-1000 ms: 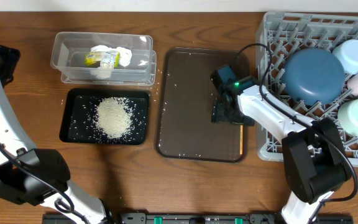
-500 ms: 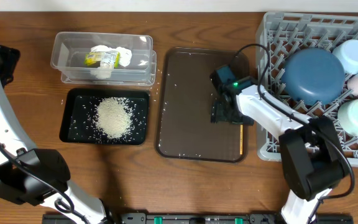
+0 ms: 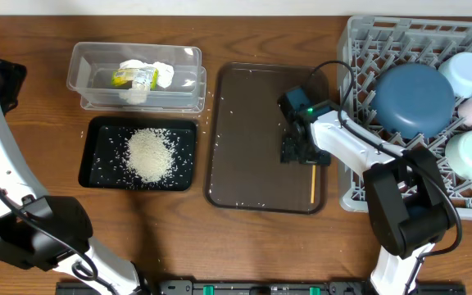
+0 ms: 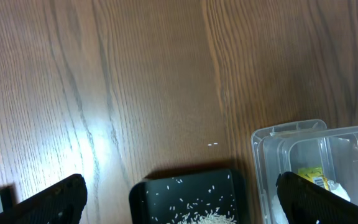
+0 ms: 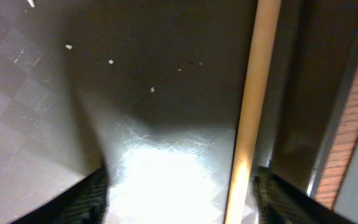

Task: Sort waste into correct bins and load items into the dishwasher rack
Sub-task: 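Grasp the wooden stick along the brown tray's right edge, then lift the wooden stick and carry it right into the dish rack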

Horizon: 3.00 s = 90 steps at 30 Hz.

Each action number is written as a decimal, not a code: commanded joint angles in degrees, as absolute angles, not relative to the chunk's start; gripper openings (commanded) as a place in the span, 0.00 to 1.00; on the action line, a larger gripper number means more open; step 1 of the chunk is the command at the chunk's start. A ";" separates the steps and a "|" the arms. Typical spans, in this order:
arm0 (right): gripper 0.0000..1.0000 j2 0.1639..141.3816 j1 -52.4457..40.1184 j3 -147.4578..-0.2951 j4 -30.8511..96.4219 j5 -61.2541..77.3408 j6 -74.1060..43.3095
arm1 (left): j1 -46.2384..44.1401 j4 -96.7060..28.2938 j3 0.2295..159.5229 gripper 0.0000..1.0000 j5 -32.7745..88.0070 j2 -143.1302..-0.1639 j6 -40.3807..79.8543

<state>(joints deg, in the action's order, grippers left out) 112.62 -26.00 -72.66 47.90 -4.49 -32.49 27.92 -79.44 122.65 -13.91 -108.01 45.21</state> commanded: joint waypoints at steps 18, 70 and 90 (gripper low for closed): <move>0.53 114.91 -25.71 -71.20 47.00 -1.04 -32.05 | 27.94 -79.61 122.80 1.00 -14.61 -108.36 45.32; 0.01 100.33 -7.70 -96.53 60.40 -2.79 -8.36 | 27.94 -79.61 122.80 1.00 -14.61 -108.36 45.32; 0.03 106.80 1.58 -96.51 49.45 2.33 -2.74 | 27.94 -79.61 122.80 1.00 -14.61 -108.36 45.32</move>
<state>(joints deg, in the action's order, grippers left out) 104.47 1.65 -96.20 49.58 -0.78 -3.57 27.92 -79.44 122.65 -13.89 -108.01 45.19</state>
